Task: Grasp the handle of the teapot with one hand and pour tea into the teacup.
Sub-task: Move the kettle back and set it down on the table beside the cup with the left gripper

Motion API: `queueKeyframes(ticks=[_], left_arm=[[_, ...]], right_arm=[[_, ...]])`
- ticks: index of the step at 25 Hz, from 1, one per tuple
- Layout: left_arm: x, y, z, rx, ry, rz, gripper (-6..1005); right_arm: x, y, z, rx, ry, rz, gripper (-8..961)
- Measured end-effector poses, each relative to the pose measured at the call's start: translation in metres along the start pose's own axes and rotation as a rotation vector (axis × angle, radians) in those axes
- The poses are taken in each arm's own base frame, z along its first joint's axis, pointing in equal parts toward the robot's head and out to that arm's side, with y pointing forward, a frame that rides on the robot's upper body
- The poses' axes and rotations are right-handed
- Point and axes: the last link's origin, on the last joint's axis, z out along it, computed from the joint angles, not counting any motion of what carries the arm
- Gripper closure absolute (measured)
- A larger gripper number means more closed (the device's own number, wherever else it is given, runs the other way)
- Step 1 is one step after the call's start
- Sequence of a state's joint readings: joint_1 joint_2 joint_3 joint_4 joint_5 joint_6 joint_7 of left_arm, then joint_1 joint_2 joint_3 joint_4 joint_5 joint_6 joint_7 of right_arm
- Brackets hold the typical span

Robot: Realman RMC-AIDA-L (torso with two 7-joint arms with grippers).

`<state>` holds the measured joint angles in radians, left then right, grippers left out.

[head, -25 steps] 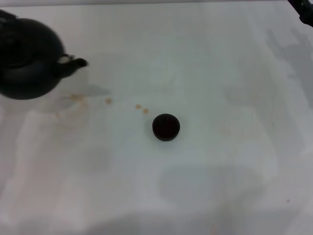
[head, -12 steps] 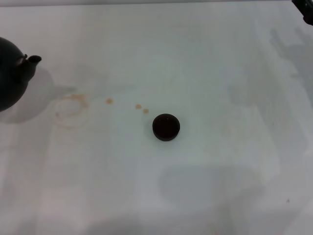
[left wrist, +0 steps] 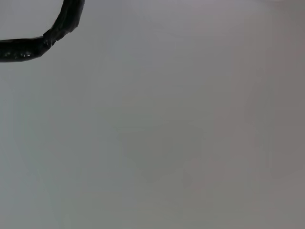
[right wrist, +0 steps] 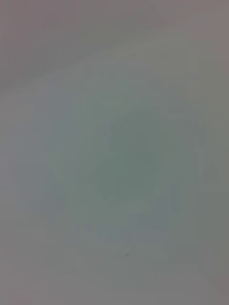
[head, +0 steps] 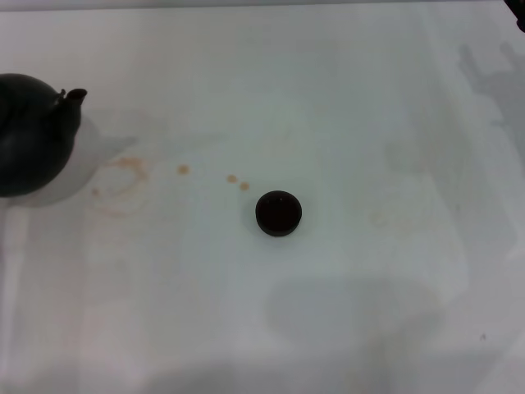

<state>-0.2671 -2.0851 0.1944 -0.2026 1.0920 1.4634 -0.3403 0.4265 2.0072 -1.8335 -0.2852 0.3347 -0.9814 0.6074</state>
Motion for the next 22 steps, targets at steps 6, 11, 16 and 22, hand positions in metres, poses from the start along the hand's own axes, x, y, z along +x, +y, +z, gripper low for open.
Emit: queueKeyframes(ticks=[6, 11, 16, 22], left_arm=[[-0.006, 0.007, 0.005, -0.013, -0.03, -0.017, 892], [-0.007, 0.012, 0.007, -0.023, -0.034, -0.026, 885], [-0.01, 0.018, 0.011, -0.033, -0.054, -0.041, 878], [-0.016, 0.028, 0.013, -0.066, -0.083, -0.037, 870]], right_arm=[[-0.001, 0.001, 0.001, -0.003, -0.002, -0.001, 95], [-0.001, 0.0, 0.001, -0.002, 0.0, -0.001, 95], [-0.001, 0.002, 0.002, -0.004, 0.0, 0.0, 95], [0.0, 0.003, 0.003, -0.009, -0.001, 0.001, 95]])
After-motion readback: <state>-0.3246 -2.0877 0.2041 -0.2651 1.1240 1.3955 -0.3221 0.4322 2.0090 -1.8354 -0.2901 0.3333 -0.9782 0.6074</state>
